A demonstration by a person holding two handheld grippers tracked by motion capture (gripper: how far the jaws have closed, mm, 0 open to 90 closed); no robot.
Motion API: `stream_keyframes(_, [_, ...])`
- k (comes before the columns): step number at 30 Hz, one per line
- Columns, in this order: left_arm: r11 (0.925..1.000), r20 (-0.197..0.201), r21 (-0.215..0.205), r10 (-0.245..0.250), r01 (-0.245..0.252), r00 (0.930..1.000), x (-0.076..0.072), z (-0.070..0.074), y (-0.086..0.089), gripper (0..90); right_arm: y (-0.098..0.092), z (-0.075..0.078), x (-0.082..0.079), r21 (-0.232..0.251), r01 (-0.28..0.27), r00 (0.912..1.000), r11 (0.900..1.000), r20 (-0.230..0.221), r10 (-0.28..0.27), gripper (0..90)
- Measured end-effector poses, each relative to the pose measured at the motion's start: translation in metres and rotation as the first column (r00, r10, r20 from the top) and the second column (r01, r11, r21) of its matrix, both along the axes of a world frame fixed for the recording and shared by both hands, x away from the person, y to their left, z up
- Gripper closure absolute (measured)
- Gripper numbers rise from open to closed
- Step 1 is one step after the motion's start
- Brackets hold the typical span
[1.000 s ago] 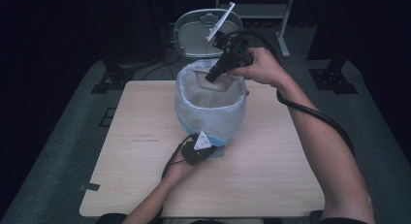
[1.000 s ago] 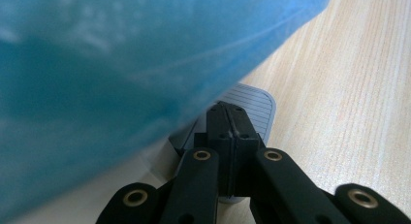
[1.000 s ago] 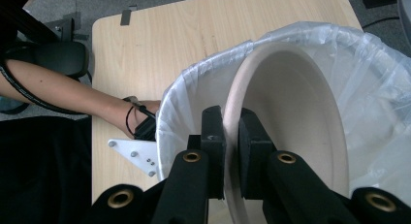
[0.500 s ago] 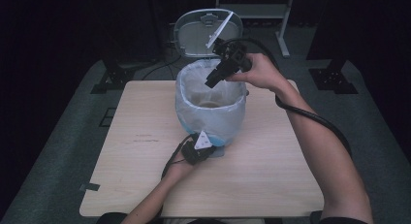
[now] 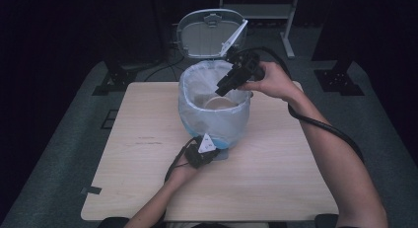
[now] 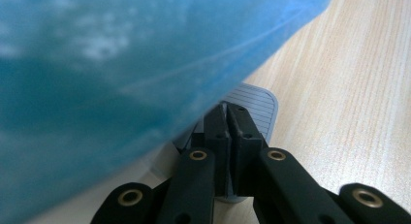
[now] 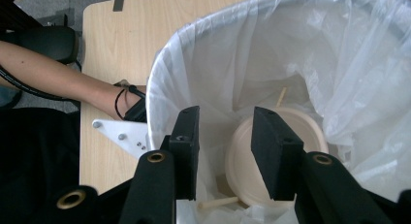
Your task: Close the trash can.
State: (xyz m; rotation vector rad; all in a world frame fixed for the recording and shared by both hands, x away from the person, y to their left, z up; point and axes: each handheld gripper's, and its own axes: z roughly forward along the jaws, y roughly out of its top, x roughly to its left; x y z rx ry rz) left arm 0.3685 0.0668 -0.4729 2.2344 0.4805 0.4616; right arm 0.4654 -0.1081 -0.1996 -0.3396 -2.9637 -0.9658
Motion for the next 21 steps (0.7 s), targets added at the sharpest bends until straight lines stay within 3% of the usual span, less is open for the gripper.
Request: stream_keyframes(21, [0.9999, 0.019, -0.001, 0.012, -0.012, 0.9997, -0.001, 0.0, -0.001, 84.8, -0.067, -0.014, -0.011, 0.069, 0.091, 0.9958, 0.994, -0.017, -0.09, 57.1])
